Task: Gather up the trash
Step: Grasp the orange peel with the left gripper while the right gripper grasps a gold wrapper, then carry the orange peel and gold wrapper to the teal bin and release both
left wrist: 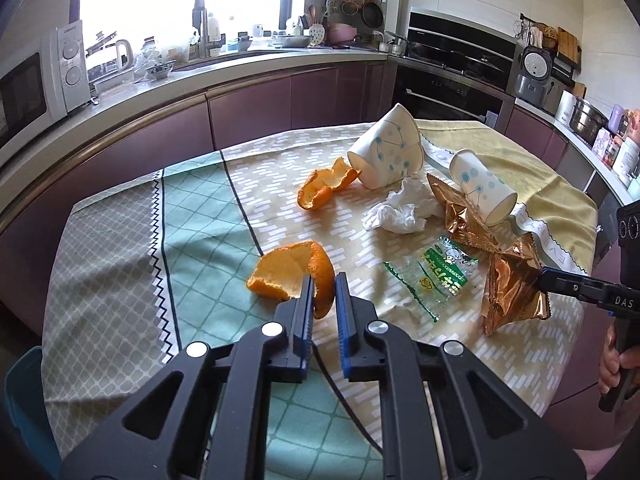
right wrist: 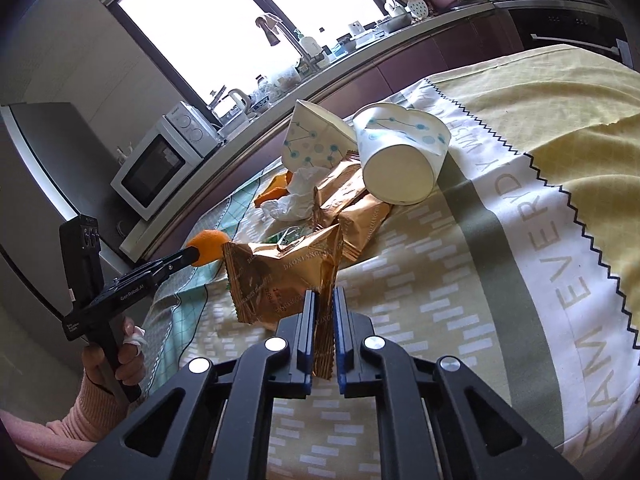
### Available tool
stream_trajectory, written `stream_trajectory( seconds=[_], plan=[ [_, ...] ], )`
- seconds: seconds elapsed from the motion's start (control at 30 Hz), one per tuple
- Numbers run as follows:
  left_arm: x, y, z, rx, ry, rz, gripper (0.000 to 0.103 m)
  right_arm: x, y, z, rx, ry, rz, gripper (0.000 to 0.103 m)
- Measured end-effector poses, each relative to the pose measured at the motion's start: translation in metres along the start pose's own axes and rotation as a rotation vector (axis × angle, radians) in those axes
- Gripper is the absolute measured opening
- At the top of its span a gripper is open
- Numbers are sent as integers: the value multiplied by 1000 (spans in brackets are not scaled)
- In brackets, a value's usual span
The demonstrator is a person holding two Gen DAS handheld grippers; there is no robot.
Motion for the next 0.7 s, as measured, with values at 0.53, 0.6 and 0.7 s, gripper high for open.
stream_trajectory(
  seconds=[0.53, 0.6, 0.7],
  plan=[
    [96, 30, -59, 93, -76, 82, 8, -7, -10, -70, 87, -160, -8, 6],
    [109, 34, -71, 115, -89, 93, 8, -16, -9, -84, 101, -187, -25, 6],
    [130, 40, -90, 142, -124, 111, 8, -31, -7, -109, 129, -231, -49, 6]
  ],
)
Point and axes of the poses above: each gripper's, at about its wrist camera, not at the fingertips, and x roughly against the way its jaws point, z to its right, y to its underside, the point moved 5 cm from there along -x, roughly the way its jaws point, and after that the axes turned 4 degrees about y, right-handed, at the moved point
